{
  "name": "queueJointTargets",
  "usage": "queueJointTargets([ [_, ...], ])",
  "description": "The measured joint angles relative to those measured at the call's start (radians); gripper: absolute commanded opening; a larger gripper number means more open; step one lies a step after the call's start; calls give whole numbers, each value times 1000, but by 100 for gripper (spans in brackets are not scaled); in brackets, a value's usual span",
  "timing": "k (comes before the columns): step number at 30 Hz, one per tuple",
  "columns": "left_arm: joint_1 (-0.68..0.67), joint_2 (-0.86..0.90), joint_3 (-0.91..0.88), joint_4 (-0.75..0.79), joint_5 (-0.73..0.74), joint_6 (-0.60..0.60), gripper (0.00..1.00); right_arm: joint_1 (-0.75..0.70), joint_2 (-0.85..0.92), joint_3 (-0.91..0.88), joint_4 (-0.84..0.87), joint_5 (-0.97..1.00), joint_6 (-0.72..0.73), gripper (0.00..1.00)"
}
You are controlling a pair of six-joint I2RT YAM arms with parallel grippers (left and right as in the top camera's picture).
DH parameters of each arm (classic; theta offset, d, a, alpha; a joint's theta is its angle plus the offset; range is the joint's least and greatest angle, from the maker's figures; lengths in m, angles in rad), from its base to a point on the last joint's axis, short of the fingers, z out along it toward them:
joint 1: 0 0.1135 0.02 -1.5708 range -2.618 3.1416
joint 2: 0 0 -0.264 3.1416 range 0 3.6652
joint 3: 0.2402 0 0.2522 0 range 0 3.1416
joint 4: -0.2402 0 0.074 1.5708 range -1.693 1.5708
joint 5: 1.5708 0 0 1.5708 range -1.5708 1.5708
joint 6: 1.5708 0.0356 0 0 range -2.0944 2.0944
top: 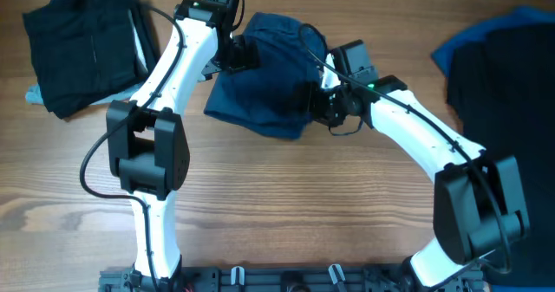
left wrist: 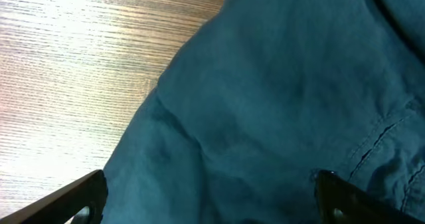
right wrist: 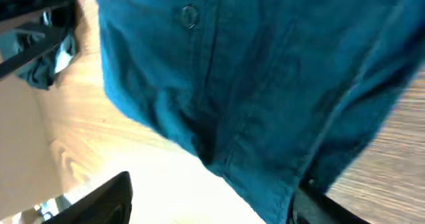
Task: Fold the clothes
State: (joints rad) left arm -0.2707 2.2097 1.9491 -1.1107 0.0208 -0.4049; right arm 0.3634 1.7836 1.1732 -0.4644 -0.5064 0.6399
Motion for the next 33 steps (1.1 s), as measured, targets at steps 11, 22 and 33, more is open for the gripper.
queueJointTargets([
  [11,0,0,0,0,0,0,100,-212,25,64,434,-182,-38,4],
  [22,0,0,0,-6,53,0,100,-183,551,206,840,-274,144,4],
  [33,0,0,0,-12,60,0,99,-191,503,384,343,119,5,27],
])
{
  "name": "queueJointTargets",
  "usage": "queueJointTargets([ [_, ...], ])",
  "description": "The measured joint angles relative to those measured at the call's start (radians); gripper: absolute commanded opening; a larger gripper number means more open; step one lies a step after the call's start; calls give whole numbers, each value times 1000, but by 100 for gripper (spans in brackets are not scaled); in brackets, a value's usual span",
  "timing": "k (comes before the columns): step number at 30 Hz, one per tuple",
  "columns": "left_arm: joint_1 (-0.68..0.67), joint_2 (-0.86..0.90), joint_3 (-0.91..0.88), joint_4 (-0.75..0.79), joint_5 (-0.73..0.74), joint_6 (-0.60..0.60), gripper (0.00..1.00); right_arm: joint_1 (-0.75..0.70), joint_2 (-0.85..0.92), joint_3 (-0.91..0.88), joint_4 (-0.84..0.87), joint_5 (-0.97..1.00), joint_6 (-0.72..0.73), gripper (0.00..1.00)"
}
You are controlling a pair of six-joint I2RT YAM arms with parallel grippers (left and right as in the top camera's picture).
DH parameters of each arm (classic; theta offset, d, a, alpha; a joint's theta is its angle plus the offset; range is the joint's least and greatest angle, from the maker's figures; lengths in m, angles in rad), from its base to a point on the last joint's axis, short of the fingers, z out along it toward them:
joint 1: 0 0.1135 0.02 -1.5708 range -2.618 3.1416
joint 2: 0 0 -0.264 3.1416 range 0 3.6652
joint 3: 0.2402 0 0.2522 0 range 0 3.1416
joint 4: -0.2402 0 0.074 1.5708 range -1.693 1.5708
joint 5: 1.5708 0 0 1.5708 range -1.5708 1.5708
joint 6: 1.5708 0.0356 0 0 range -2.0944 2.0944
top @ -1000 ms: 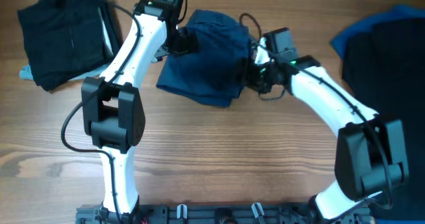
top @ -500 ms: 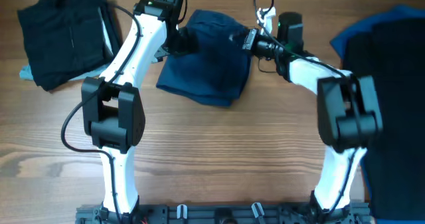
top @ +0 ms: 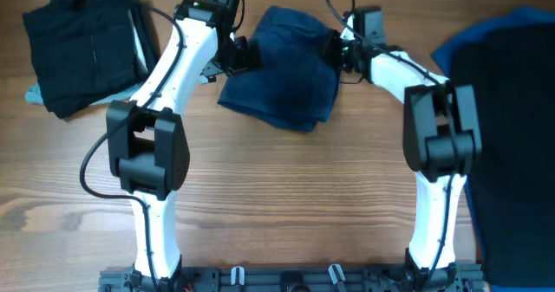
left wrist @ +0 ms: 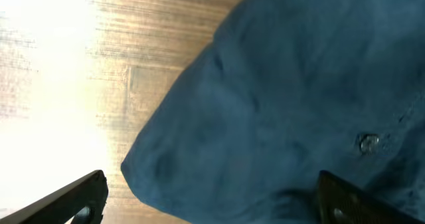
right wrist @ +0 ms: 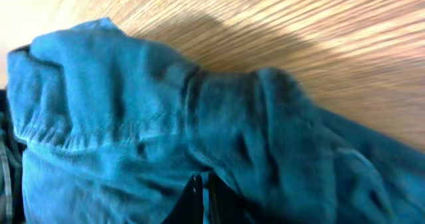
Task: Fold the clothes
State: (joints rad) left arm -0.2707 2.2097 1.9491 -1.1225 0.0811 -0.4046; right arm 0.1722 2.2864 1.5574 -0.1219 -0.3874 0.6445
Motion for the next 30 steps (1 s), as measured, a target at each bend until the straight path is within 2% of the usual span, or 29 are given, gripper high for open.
queueJointTargets([
  [1,0,0,0,11,0,0,100,-7,-48,2,-63,31,-27,53],
  [2,0,0,0,28,0,0,100,-12,-106,2,-97,47,-49,68],
  [4,0,0,-3,126,8,31,100,-20,-271,11,-229,65,-103,77],
  [5,0,0,-3,172,15,61,98,-21,-375,16,-303,66,-132,78],
  [9,9,9,-4,301,40,161,97,-21,-593,40,-643,64,-235,74],
  [12,19,80,-3,356,81,241,96,-21,-629,39,-843,42,-293,69],
  [14,21,158,-4,364,109,286,96,-21,-629,38,-914,15,-322,68],
  [17,23,185,-3,353,146,316,95,-19,-629,37,-941,-6,-337,67],
  [20,25,184,6,275,210,329,92,-19,-629,37,-945,-13,-344,67],
  [24,25,184,16,115,312,340,80,-19,-629,37,-948,-14,-359,68],
  [27,25,188,10,-6,409,340,80,-19,-629,29,-944,-16,-363,68],
  [30,25,192,6,-22,454,335,81,-19,-630,-1,-940,-16,-364,68],
])
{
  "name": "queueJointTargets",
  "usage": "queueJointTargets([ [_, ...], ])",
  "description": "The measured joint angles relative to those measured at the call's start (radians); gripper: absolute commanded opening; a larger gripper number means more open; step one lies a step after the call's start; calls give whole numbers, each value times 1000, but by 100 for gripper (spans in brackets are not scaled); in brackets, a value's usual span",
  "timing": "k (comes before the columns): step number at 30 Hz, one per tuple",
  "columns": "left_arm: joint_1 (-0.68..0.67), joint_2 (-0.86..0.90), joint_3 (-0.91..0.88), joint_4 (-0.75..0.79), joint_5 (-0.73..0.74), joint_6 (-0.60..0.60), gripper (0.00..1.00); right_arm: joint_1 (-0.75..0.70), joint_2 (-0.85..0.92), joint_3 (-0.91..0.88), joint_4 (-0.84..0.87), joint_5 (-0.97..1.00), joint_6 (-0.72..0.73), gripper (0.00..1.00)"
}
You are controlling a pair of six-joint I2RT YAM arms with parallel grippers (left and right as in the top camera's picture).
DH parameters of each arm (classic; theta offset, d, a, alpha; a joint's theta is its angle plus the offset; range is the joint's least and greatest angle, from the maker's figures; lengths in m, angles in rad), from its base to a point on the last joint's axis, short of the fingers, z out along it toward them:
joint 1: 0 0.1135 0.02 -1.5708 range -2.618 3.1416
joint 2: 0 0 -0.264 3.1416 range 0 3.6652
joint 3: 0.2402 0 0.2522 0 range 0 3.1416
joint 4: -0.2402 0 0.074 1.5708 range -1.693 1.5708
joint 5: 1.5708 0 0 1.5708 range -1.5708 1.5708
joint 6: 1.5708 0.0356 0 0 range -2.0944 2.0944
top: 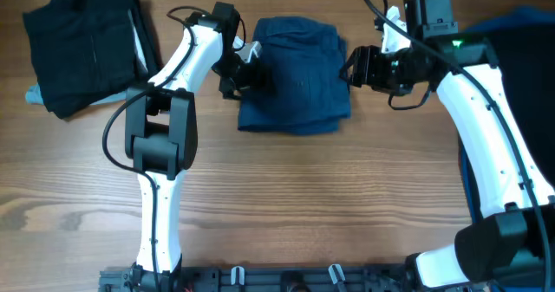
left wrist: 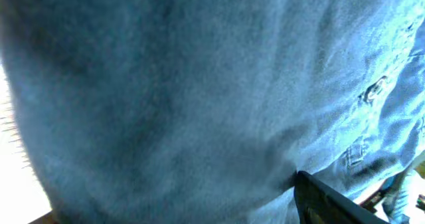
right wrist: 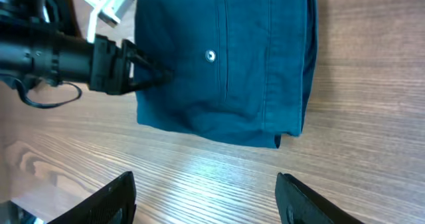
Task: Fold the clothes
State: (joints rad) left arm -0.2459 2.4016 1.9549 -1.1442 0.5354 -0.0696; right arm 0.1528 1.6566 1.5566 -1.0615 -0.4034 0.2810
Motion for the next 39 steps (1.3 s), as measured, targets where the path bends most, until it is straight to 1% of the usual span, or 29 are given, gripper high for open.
queueJointTargets([
  [2,0,1,-4,37,14,-14,87,0,0,-3,4,0,-14,68],
  [3,0,0,-4,95,12,-29,90,0,0,-3,5,0,-19,68],
  [5,-1,0,-3,168,-7,-64,94,0,0,-3,7,0,-22,69],
  [7,-3,-4,-3,225,-45,-85,89,0,0,-3,7,0,-23,69],
  [9,-3,-5,-3,261,-82,-98,90,0,0,-3,8,0,-25,69],
  [12,-3,-5,-3,293,-117,-101,88,0,0,-3,8,1,-26,69],
  [17,-2,-4,-3,301,-108,-100,87,0,0,-3,10,1,-25,69],
  [19,-4,-1,-3,305,-92,-100,80,0,0,-3,9,1,-25,69],
  [20,-10,2,-3,309,-76,-100,66,0,0,-3,9,1,-26,69],
  [22,-29,8,-2,312,-55,-97,42,0,0,-3,8,1,-25,69],
  [23,-40,17,-3,313,-47,-95,34,0,0,-3,7,0,-26,69],
  [26,-72,33,-3,330,-24,-93,4,0,0,-3,7,1,-25,69],
  [34,-82,39,-3,394,-16,-97,4,0,0,-3,3,0,-26,69],
  [36,-68,39,3,392,-45,-94,4,0,0,-3,3,1,-26,70],
  [39,-19,23,29,390,-130,-61,4,0,0,-3,-1,1,-26,69],
])
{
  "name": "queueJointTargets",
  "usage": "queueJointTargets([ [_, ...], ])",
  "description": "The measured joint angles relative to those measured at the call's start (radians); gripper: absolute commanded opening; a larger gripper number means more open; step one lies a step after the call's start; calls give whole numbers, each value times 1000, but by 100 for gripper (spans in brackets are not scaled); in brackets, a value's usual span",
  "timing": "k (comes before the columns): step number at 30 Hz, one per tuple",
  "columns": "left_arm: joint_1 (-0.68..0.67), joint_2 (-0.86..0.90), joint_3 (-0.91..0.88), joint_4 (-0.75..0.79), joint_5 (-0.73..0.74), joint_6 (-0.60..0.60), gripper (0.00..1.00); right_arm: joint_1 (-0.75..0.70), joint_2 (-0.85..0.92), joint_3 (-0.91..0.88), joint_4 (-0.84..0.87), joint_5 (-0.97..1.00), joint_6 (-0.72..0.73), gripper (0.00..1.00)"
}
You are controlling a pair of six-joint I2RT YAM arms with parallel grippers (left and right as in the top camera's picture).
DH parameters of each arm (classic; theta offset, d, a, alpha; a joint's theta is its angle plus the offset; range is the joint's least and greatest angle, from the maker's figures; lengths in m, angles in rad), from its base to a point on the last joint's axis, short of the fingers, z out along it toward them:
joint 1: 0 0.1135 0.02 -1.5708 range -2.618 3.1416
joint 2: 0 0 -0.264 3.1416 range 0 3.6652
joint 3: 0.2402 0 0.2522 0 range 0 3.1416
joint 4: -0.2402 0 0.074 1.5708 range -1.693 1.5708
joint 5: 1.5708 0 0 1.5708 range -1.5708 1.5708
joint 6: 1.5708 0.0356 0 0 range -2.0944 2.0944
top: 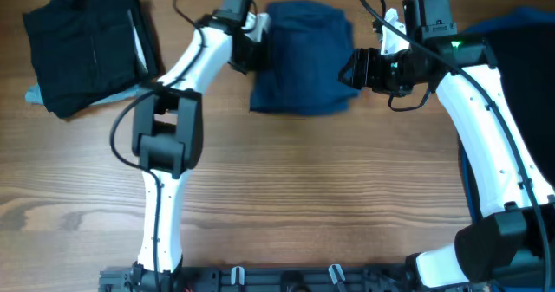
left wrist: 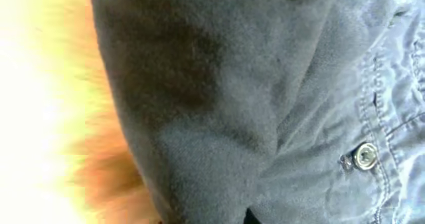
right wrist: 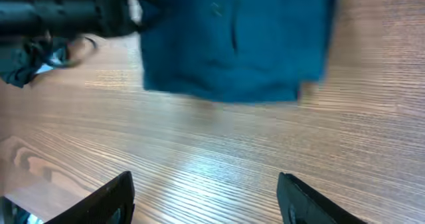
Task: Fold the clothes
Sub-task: 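Carry the folded blue pants with the left gripper onto the black stack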
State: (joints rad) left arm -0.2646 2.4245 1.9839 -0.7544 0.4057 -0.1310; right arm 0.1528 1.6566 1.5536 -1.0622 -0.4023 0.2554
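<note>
A dark blue garment (top: pixel 302 60), folded into a rough rectangle, lies at the back middle of the wooden table (top: pixel 286 188). My left gripper (top: pixel 252 44) is at its left edge and looks shut on the cloth. The left wrist view is filled with blue fabric (left wrist: pixel 219 104) and a metal button (left wrist: pixel 364 155); only a dark fingertip (left wrist: pixel 249 217) shows. My right gripper (top: pixel 354 69) stands open just right of the garment. In the right wrist view its fingers (right wrist: pixel 106 197) spread over bare wood, the garment (right wrist: pixel 232 44) beyond them.
A folded black pile (top: pixel 82 41) sits at the back left with a light blue scrap (top: pixel 35 93) under its edge. A heap of dark clothes (top: pixel 512 75) with a blue piece (top: pixel 529 16) fills the right side.
The blue garment and my left gripper at its left edge have shifted toward the back of the table. My right gripper stays open at about the same spot.
At first the garment lay rumpled between both grippers, my left open over it. Then my right was shut on its far right corner. Later it lay as a neat rectangle, right gripper open beside it, left pressed into its left edge. Now it sits farther back.
</note>
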Motion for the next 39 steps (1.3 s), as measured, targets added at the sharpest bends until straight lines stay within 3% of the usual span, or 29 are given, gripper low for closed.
queueJointTargets([
  [7,183,-55,24,-24,-169,135,4,0,0,0,-34,0,0,69],
  [17,353,-55,44,-69,-226,202,4,0,0,0,-41,1,0,69],
  [23,380,-66,122,-139,-244,231,4,0,0,0,-42,1,0,70],
  [30,385,-129,144,-144,-361,240,4,0,0,0,-79,3,0,69],
  [39,488,-130,144,-144,-351,243,4,0,0,0,-79,3,0,70],
])
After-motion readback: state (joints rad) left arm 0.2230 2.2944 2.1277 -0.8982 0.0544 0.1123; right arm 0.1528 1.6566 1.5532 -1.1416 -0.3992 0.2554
